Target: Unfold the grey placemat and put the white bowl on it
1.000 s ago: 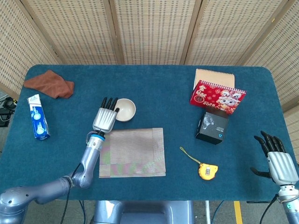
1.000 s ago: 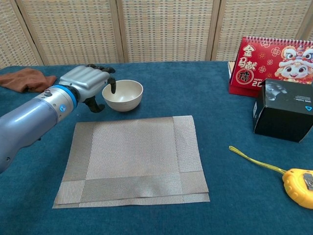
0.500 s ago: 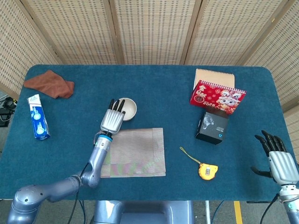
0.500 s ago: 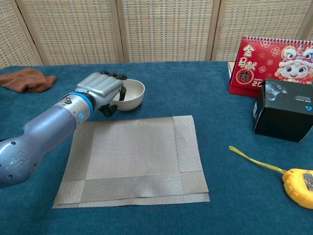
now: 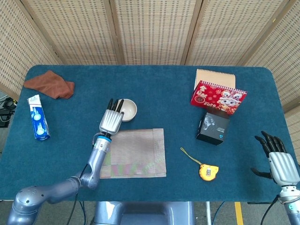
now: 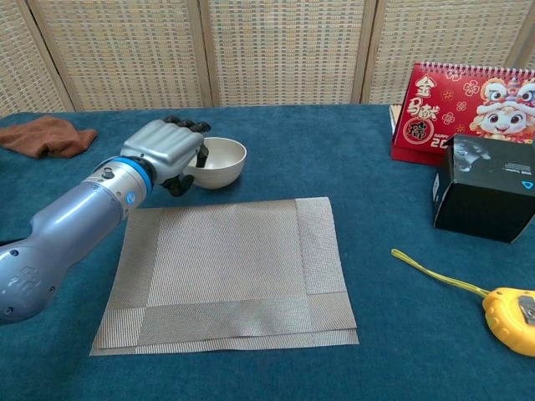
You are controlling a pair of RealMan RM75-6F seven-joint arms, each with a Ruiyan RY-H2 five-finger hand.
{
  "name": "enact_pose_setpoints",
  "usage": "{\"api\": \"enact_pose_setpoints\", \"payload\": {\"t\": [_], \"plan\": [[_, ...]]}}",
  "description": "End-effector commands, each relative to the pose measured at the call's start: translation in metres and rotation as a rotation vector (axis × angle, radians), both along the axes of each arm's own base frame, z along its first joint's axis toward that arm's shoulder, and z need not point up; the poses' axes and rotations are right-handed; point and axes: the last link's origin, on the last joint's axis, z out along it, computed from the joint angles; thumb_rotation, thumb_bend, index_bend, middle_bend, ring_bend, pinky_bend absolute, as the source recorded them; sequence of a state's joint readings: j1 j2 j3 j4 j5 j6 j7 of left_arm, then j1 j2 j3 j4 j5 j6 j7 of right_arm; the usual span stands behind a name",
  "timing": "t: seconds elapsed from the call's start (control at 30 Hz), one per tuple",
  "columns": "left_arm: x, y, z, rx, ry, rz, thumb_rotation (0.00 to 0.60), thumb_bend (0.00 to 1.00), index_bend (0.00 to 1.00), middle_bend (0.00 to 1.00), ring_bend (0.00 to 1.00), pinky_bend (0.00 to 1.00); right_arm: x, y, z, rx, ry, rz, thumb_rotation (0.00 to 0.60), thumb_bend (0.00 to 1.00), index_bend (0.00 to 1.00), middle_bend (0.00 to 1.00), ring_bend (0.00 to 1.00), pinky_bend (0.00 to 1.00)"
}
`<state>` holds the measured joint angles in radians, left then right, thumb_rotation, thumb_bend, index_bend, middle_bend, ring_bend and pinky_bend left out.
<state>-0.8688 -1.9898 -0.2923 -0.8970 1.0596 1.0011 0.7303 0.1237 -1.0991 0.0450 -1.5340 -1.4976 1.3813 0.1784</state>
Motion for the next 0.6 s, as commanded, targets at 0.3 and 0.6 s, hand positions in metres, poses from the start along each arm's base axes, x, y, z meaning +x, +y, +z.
{"api": "enact_pose_setpoints", "payload": {"t": [0.3, 0.6], "plan": [[-0.026, -0.005, 0.031, 0.074, 0.003, -0.019, 0.600, 0.55, 0.83, 0.00, 0.00, 0.00, 0.005, 0.004, -0.003, 0.008, 0.006, 0.022, 0.600, 0.08, 0.14, 0.00, 0.00, 0.00], [-0.067, -0.005, 0.073, 0.151, 0.019, 0.026, 0.600, 0.56, 0.84, 0.00, 0.00, 0.00, 0.009, 0.007, -0.006, 0.012, 0.016, 0.036, 0.600, 0.08, 0.14, 0.00, 0.00, 0.00]]}}
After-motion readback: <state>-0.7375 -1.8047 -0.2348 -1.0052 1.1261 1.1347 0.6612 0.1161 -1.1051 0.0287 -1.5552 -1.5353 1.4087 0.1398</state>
